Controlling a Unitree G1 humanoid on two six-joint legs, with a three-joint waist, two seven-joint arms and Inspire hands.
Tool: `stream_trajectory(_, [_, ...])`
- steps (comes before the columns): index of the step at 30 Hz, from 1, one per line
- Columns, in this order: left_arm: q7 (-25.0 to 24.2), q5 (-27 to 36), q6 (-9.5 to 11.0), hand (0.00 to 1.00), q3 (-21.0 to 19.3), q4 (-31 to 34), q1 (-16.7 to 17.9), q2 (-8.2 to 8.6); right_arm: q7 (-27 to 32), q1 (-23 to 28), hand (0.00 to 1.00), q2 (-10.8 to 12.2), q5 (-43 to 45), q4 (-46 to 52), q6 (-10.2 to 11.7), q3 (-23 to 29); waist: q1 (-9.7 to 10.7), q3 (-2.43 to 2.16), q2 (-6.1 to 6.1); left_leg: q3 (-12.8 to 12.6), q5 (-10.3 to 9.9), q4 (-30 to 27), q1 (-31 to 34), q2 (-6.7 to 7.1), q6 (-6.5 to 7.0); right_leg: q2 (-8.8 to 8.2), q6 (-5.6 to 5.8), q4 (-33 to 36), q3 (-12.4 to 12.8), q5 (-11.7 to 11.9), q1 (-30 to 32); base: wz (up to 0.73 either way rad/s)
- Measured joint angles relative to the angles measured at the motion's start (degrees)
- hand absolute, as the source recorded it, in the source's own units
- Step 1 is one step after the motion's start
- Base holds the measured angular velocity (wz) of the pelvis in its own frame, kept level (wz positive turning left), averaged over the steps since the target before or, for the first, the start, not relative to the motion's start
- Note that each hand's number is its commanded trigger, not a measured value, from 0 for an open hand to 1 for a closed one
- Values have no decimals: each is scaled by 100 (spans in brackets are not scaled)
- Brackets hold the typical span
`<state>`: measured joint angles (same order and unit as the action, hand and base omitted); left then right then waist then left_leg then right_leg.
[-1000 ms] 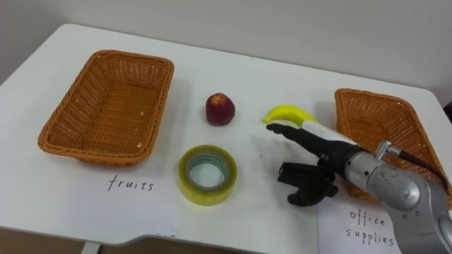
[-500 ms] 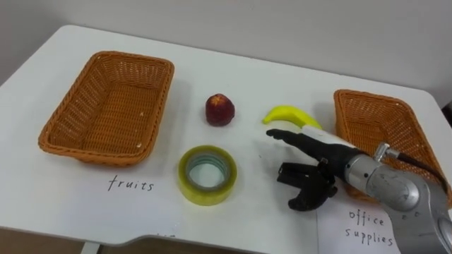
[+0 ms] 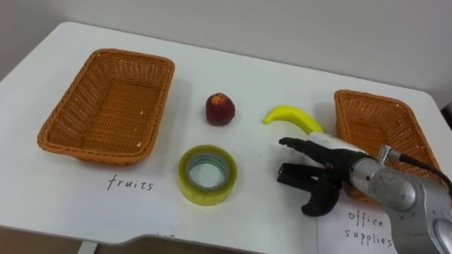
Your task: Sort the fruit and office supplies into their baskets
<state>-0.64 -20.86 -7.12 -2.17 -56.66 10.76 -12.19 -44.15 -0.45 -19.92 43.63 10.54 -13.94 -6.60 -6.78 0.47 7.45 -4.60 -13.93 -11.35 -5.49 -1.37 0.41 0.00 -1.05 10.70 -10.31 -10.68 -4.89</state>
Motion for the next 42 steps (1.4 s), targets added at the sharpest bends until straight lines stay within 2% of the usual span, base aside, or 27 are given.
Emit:
stream_trajectory(7, [6, 41, 0, 0, 0, 40, 1, 1, -151, -1, 0, 0, 194, -50, -112, -1, 2, 3, -5, 0, 1, -10, -8, 1, -1, -5, 0, -3, -9, 0, -8, 0])
stream_trajectory(14, [14, 19, -6, 0, 2, 54, 0, 5, -240, -1, 0, 0, 187, -50, -129, -1, -6, 4, -7, -1, 1, 3, -5, -1, -1, -1, -2, 3, -1, 1, -5, 0])
stream_trajectory(17, [53, 39, -10, 0, 7, 54, 0, 12, -240, -2, 0, 0, 168, -49, -231, -1, -7, 2, -5, -1, 1, 8, -3, -1, -1, 0, -2, 2, -1, 2, -2, 0])
stream_trajectory(24, [102, 37, -19, 0, 5, 35, -10, 14, -375, -3, 0, 16, 166, -97, -242, -1, -60, -6, 16, -1, 2, 12, -5, 2, -1, -5, -2, -4, 0, 2, -1, 0])
stream_trajectory(30, [122, 24, -96, 0, 7, 22, -10, 2, -428, -95, 0, 55, 167, -381, -251, -3, -103, -14, 61, 0, 2, -4, -9, -1, -1, -2, -2, 0, 10, 2, -10, 0])
stream_trajectory(36, [162, 8, -224, 0, 14, -73, -6, 3, -413, -144, 0, 146, 170, -495, -366, -3, -119, -14, 60, 2, 3, 22, -1, -6, -4, 7, -16, 9, 1, 11, -8, 0])
stream_trajectory(42, [164, 2, -264, 0, 24, -71, -28, 4, -402, -169, 0, 156, 170, -539, -364, -4, -115, -13, 60, 3, 4, 15, 3, -4, -5, 5, -16, 20, 2, 13, -1, 0])
